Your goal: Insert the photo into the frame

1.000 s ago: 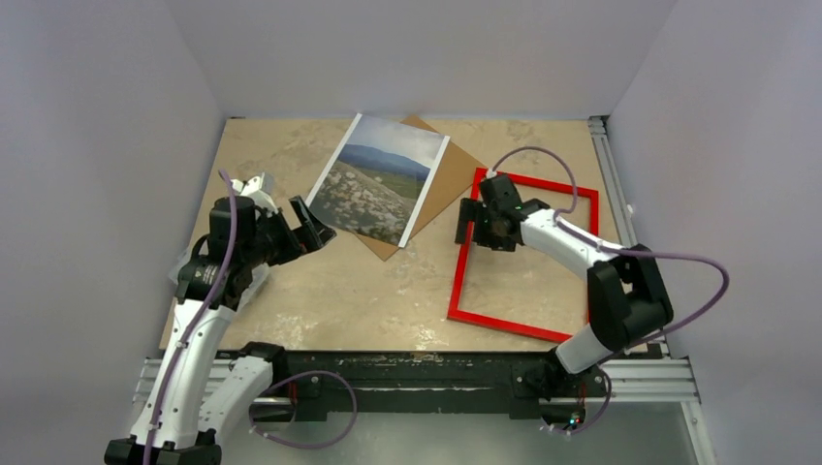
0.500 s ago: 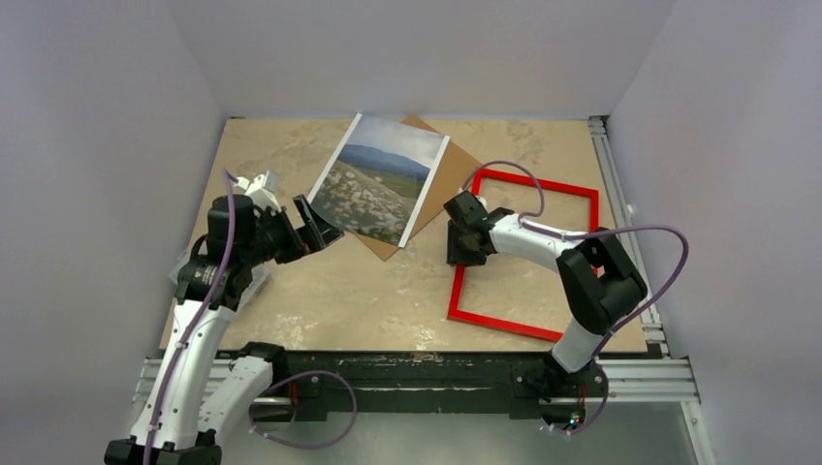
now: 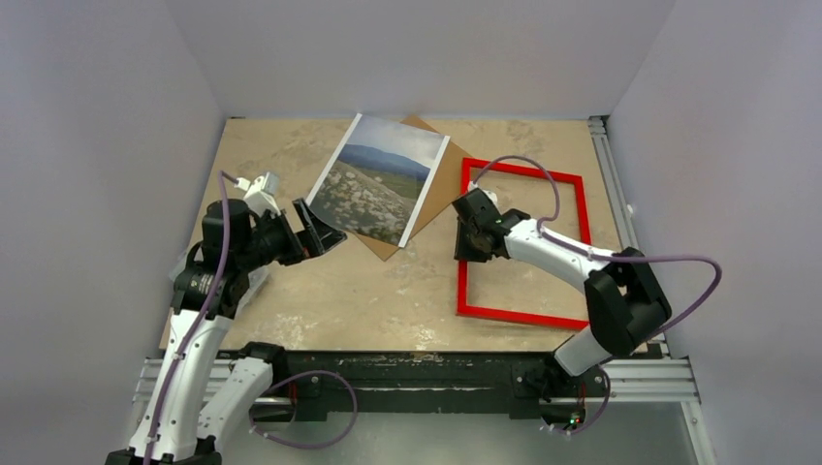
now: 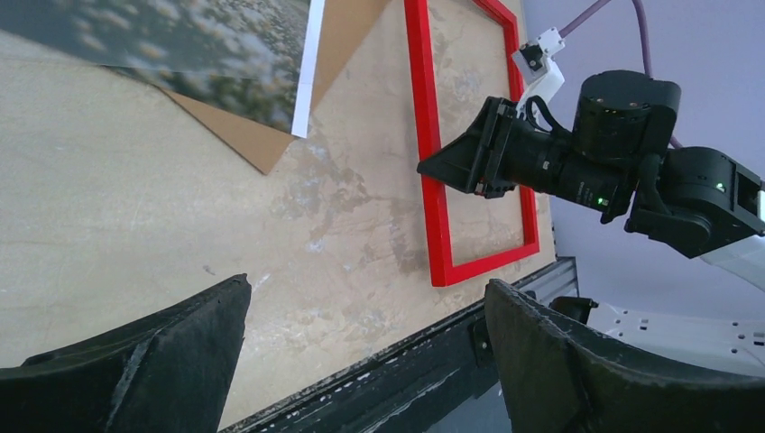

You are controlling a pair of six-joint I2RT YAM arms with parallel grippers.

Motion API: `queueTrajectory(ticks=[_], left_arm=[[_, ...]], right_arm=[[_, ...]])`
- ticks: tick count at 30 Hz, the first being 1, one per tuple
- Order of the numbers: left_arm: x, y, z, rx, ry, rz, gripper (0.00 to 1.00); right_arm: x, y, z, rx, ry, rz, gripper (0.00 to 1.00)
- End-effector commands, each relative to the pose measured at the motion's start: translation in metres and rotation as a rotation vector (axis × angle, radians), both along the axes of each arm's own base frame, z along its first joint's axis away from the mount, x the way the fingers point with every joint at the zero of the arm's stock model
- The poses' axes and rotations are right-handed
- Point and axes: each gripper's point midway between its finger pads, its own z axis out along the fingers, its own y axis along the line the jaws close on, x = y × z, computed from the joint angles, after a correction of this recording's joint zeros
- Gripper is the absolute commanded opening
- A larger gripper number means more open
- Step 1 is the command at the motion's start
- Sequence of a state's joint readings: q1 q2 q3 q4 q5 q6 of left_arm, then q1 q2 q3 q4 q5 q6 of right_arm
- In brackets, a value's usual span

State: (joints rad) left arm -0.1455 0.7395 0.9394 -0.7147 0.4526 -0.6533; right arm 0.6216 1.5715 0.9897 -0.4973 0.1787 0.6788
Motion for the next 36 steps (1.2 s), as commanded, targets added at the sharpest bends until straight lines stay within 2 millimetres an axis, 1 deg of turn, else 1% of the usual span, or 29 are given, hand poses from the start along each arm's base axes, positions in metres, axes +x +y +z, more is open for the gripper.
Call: queueTrajectory(ticks=[1,5,8,14,17,20,23,25,28,30,33,36], left_arm=[[0.0,-0.018,0.011,-0.066,-0.047,-0.079,0.98],[0.002,-0.04,0.013,-0.119,-0.045,-0.143,0.98],[0.001,-0.063,0.015,-0.156,-0.045,-0.213,0.98],[0.004,-0.115,0.015,-0.207,-0.023,-0.347,0.97],[0.007,-0.139,0.01,-0.23,0.014,-0.382,0.96],[0.01,-0.164,0.004,-0.268,0.042,-0.423,0.95],[0.009,-0.19,0.0,-0.301,0.069,-0.474,0.93],[0.012,-0.204,-0.004,-0.318,0.083,-0.493,0.92],[0.011,-0.221,-0.009,-0.316,0.104,-0.516,0.89],[0.011,-0.23,-0.013,-0.311,0.119,-0.532,0.85],[0.01,-0.239,-0.016,-0.317,0.135,-0.547,0.71],[0.01,-0.243,-0.02,-0.314,0.147,-0.555,0.6]], right_arm=[[0.018,0.021,0.068,0.14,-0.141,0.008,0.0],[0.021,0.03,0.104,0.209,-0.191,0.019,0.0],[0.02,0.035,0.127,0.264,-0.221,0.026,0.0],[0.018,0.043,0.165,0.382,-0.277,-0.001,0.0],[0.021,0.046,0.176,0.417,-0.295,-0.016,0.0],[0.023,0.05,0.184,0.438,-0.297,-0.015,0.0],[0.024,0.053,0.185,0.445,-0.286,-0.016,0.0],[0.025,0.054,0.186,0.454,-0.285,-0.023,0.0],[0.025,0.055,0.187,0.462,-0.283,-0.025,0.0],[0.024,0.056,0.187,0.469,-0.283,-0.028,0.0],[0.023,0.055,0.187,0.474,-0.282,-0.031,0.0],[0.022,0.054,0.187,0.475,-0.279,-0.039,0.0]])
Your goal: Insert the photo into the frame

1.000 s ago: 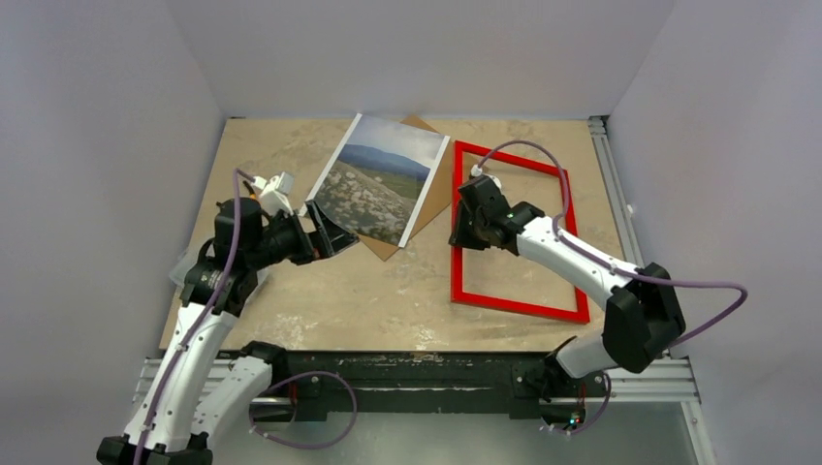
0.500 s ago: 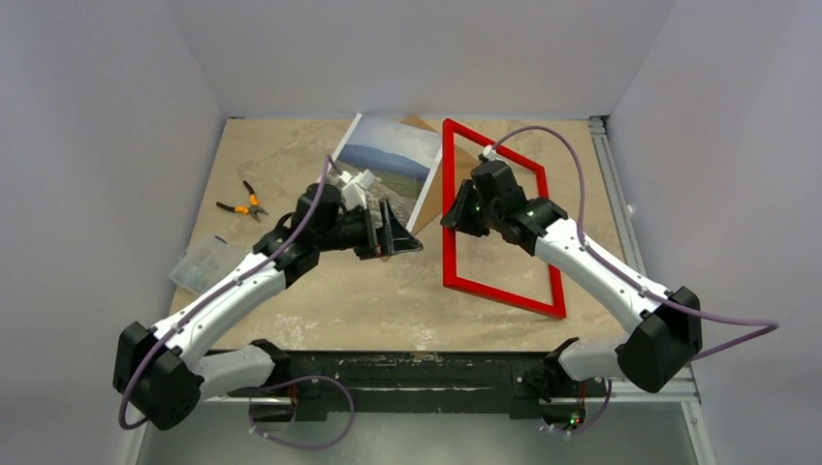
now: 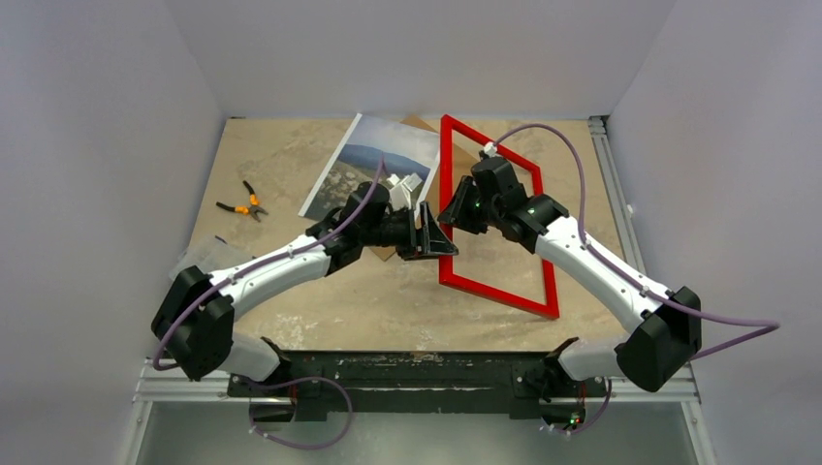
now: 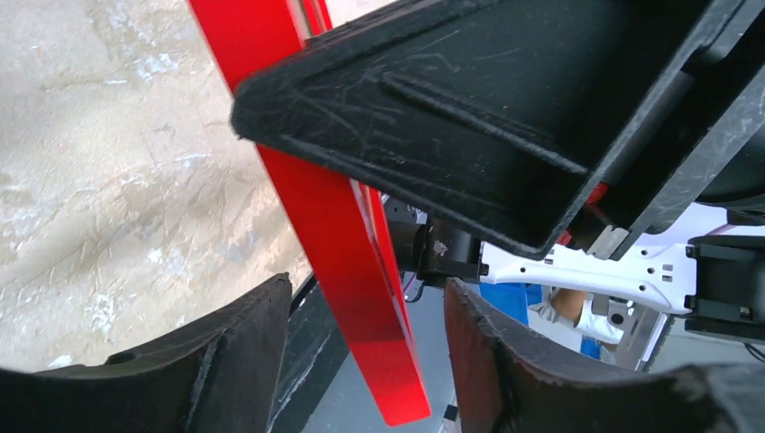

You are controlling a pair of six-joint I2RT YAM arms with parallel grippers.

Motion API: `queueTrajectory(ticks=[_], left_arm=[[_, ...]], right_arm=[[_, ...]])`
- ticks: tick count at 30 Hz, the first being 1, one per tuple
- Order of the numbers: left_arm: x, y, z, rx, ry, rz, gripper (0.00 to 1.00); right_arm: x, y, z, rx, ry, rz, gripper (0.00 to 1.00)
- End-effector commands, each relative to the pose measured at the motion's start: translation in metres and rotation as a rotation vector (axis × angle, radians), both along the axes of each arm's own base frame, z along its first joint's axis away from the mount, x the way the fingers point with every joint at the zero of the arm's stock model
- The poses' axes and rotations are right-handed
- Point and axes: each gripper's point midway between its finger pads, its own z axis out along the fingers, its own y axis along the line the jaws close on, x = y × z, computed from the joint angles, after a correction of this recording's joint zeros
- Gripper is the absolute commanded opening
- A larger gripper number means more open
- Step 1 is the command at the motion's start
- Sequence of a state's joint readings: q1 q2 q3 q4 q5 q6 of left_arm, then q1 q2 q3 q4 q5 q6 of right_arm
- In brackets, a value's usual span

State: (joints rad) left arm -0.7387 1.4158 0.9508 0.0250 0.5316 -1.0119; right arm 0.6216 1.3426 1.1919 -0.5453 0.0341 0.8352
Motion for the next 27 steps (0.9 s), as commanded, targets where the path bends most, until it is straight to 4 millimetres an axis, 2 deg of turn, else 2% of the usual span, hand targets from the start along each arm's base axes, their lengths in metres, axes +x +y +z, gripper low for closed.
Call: queueTrajectory(ticks=[1,4,9,12,14,17,20,23,27], left_arm=[[0.004,-0.015,0.032,-0.087,-0.059,-0.025,0.58],[0.005,-0.016,0.032,-0.086,-0.063,-0.024,0.48],[0.005,-0.017,0.027,-0.071,-0.064,-0.024,0.23],[0.009,-0.007,0.022,-0.008,-0.089,0.024,0.06],[0.008,0.002,0.023,0.04,-0.108,0.037,0.0],[0.007,0.014,0.026,0.104,-0.147,0.052,0.0],[0.006,0.025,0.031,0.144,-0.174,0.071,0.0],[0.004,0.036,0.039,0.171,-0.205,0.091,0.0],[-0.002,0.053,0.055,0.22,-0.244,0.102,0.0]], right_arm=[[0.008,0.006,0.034,0.076,-0.078,-0.017,0.0],[0.006,0.006,0.038,0.09,-0.085,-0.018,0.0],[0.006,0.009,0.047,0.101,-0.104,0.005,0.0],[0.006,0.011,0.05,0.099,-0.116,0.03,0.03],[0.004,0.016,0.053,0.108,-0.119,0.079,0.08],[0.003,0.018,0.056,0.1,-0.115,0.107,0.46],[0.001,0.014,0.064,0.092,-0.138,0.111,0.69],[-0.002,0.006,0.077,0.072,-0.17,0.107,0.81],[-0.007,-0.004,0.1,0.054,-0.215,0.114,0.84]])
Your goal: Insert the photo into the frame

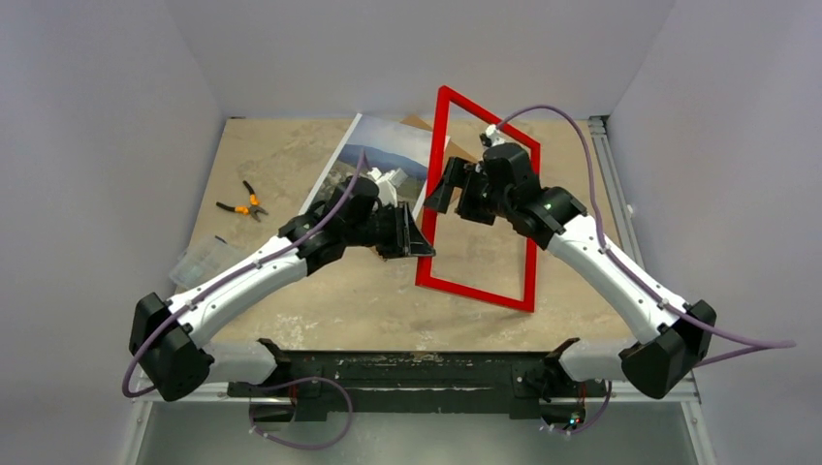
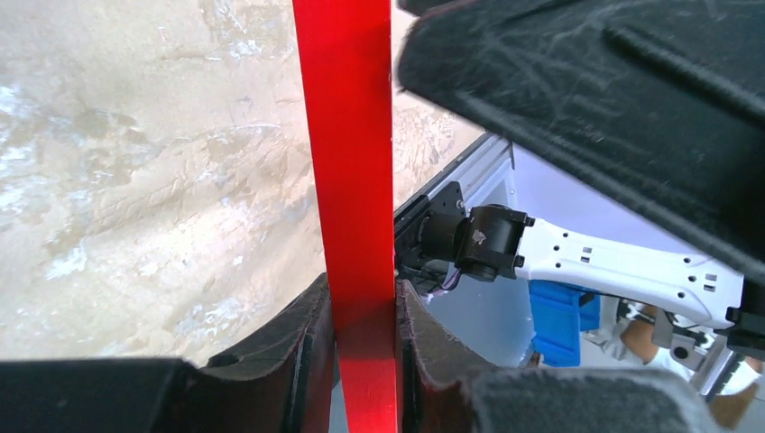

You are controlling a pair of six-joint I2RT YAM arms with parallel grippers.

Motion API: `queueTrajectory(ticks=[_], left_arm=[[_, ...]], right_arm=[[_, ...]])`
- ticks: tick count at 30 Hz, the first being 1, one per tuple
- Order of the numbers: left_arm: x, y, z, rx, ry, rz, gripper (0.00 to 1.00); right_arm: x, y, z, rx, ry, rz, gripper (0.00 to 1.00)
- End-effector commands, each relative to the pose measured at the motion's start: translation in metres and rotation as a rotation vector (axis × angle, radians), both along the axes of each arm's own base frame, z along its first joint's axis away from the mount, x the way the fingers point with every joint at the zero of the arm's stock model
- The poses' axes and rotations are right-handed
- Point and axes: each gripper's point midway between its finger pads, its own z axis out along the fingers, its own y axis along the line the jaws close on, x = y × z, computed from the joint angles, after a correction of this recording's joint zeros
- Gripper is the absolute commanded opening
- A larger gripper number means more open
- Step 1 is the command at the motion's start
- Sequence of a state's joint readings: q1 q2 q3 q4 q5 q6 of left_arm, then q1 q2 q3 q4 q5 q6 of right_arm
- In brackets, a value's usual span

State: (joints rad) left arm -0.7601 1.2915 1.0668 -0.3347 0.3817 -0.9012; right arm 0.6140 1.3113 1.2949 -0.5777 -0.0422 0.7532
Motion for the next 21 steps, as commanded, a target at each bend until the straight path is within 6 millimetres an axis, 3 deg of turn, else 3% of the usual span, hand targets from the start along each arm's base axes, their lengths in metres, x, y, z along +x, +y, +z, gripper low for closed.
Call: queueTrajectory(ticks=[1,9,16,21], left_arm=[[0.007,0.025,0.041,0.065,-0.2,0.029,0.0],[-0.013,0.055,0.074,0.144,-0.232,0.019,0.0],[-0.029,0.051,0.104,0.119,-0.273,-0.015,0.0],[-0.032,0.046,0.106,0.167,-0.277,-0.021,0.0]], right_arm=[[-0.005,-0.013,0.056,0.012,-0.13,0.011,0.84],[-0.014,-0.016,0.09,0.024,-0.151,0.045,0.85],[-0.019,0.005,0.103,0.137,-0.123,0.096,0.85],[-0.012,0.022,0.095,0.19,-0.059,0.108,0.85]])
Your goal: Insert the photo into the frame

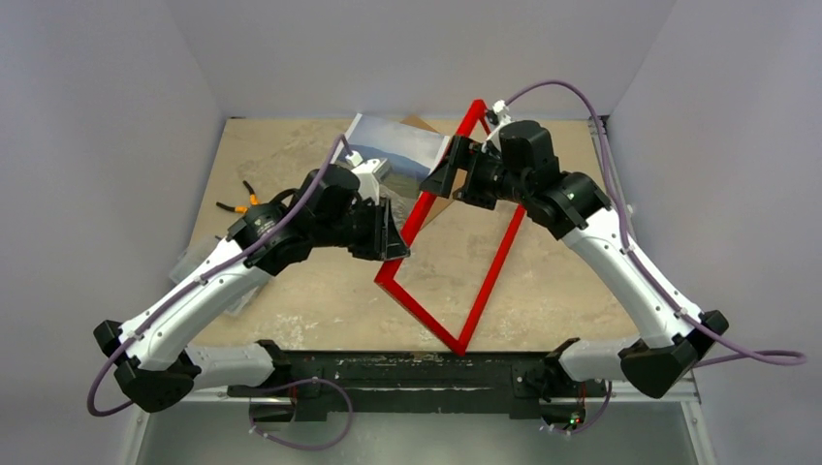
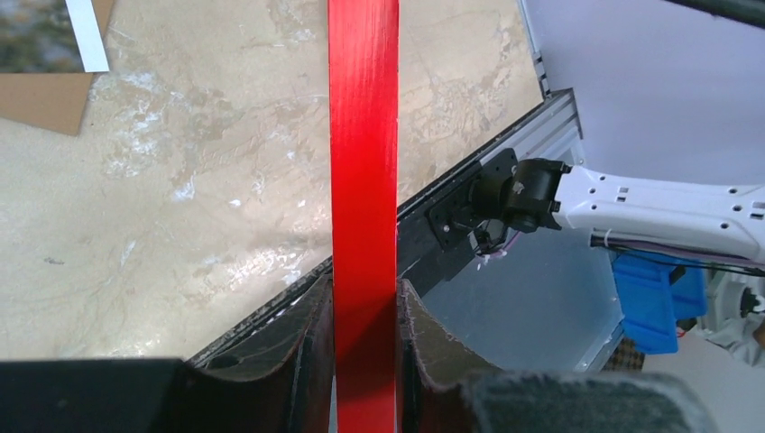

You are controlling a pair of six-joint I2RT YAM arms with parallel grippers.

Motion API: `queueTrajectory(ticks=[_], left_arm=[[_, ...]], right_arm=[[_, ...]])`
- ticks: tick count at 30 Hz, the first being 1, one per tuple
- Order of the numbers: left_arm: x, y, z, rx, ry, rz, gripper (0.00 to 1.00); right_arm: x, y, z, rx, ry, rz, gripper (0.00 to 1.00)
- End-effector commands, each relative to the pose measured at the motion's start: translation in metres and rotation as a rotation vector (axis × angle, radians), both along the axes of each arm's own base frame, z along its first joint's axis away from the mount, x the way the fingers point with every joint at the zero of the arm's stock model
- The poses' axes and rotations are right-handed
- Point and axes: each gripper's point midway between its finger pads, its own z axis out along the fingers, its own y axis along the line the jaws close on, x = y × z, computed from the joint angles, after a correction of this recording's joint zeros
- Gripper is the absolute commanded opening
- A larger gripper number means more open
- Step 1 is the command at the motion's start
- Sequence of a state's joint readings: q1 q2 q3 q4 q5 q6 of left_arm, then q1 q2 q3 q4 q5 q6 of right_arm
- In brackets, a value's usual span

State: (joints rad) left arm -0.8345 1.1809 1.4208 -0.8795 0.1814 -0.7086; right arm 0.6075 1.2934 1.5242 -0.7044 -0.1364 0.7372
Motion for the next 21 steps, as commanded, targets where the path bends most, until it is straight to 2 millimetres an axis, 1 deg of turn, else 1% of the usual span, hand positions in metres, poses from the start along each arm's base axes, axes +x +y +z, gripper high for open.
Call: queueTrajectory(ticks=[1,5,11,15,21], left_arm=[[0.003,-0.009,0.031,-0.026,-0.103,-0.023,0.0],[0.001,-0.015,0.031,0.007,-0.101,-0.036,0.0],[-0.001,-0.02,0.036,0.006,-0.114,-0.043,0.0],[-0.002,-0.021,0.036,0.004,-0.115,-0.043,0.0],[-0.001,-0.022,0.037,0.005,-0.12,-0.038,0.0]], right_arm=[[0.005,0.02,0.01,0.096,0.034,0.037,0.84],[0.011,0.028,0.002,0.13,0.071,0.036,0.81],[0.016,0.027,-0.013,0.182,0.12,0.016,0.73],[0.009,0.031,-0.022,0.254,0.166,0.045,0.65],[0.002,0.029,-0.034,0.251,0.194,0.051,0.64]])
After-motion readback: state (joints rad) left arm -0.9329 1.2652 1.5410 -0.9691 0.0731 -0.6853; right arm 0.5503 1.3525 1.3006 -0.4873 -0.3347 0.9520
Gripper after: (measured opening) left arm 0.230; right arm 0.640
